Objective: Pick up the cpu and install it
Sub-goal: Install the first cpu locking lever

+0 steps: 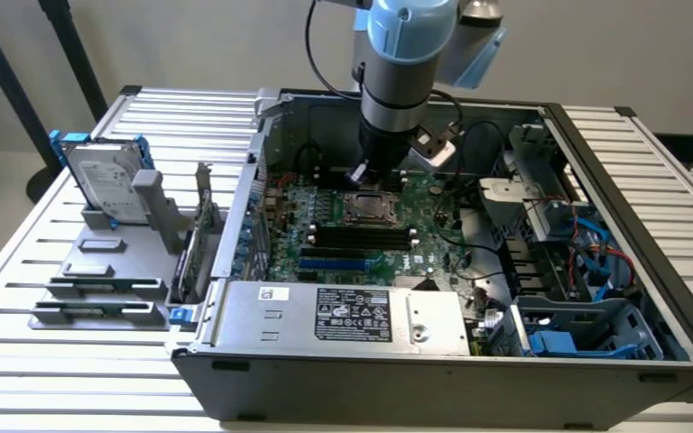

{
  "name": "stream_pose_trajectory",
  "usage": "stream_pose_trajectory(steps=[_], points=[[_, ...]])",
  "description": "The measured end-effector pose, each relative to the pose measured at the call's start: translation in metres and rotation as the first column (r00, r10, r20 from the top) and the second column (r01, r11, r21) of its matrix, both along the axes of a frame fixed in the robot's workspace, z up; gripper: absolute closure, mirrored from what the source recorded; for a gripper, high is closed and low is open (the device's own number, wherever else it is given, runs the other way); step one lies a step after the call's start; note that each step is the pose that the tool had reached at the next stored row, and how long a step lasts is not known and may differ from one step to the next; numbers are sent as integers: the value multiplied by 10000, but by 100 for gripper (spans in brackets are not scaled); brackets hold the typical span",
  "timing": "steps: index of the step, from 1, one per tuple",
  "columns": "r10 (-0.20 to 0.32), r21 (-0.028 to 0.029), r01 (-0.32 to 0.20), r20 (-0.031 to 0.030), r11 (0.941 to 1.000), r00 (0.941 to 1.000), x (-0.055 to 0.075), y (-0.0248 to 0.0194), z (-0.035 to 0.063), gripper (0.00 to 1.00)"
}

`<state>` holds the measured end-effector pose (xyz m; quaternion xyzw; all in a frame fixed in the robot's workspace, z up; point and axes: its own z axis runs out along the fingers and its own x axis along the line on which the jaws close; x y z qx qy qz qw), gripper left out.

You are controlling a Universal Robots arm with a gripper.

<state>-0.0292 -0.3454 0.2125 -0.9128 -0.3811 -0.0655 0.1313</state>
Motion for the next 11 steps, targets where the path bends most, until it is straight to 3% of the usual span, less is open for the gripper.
stream_pose_trajectory(steps=[3, 11], points=[[-7, 32, 7, -17, 10000, 10000, -25, -61, 44, 89], [-6, 39, 6, -24, 10000, 10000, -156, -222, 118, 89]])
